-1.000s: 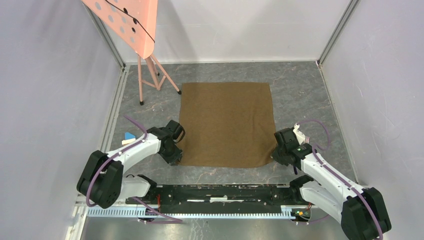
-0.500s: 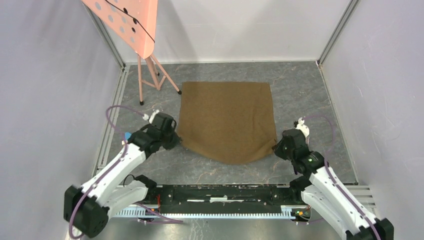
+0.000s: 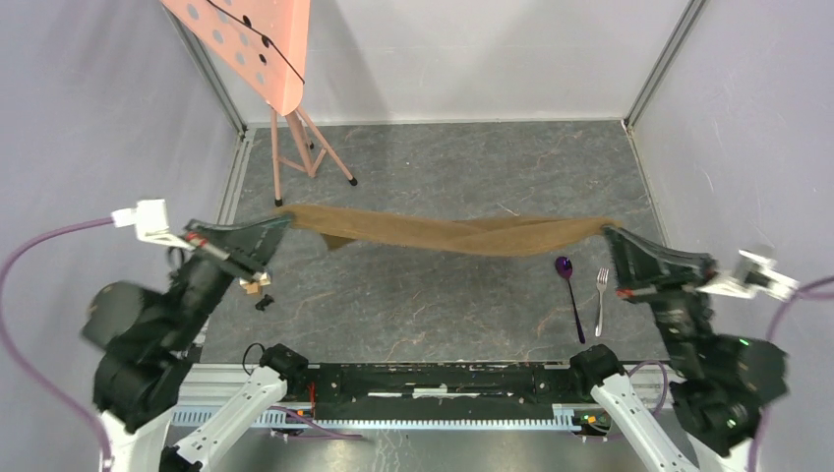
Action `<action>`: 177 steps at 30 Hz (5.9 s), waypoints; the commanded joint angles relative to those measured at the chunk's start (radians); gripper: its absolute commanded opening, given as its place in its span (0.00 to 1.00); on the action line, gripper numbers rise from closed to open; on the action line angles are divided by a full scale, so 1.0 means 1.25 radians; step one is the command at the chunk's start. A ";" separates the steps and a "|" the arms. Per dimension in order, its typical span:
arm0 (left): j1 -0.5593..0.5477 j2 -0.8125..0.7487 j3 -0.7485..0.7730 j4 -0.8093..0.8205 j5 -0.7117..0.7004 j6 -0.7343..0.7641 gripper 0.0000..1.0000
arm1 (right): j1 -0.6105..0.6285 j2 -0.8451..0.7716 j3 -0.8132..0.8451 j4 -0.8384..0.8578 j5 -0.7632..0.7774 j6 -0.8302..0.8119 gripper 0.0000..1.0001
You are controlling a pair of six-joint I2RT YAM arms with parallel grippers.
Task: Fold the napkin into a case and place the utensils inside
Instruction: Fold and flatten the napkin at the center of the board.
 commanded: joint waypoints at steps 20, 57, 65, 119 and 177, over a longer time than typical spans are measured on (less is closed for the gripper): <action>0.024 0.368 -0.027 -0.027 -0.529 0.013 0.02 | -0.073 0.420 -0.117 0.247 0.311 0.058 0.00; 0.221 0.414 -0.403 -0.139 -0.073 -0.051 0.02 | -0.081 0.534 -0.324 0.001 -0.161 -0.071 0.00; 0.220 0.426 -0.486 -0.230 -0.073 -0.159 0.02 | -0.081 0.437 -0.398 -0.077 -0.220 -0.070 0.00; 0.221 0.487 -0.477 -0.255 -0.110 -0.218 0.02 | -0.083 0.532 -0.373 -0.097 -0.159 -0.116 0.00; 0.221 0.463 -0.561 -0.251 -0.068 -0.246 0.03 | -0.083 0.566 -0.381 -0.027 -0.173 -0.094 0.00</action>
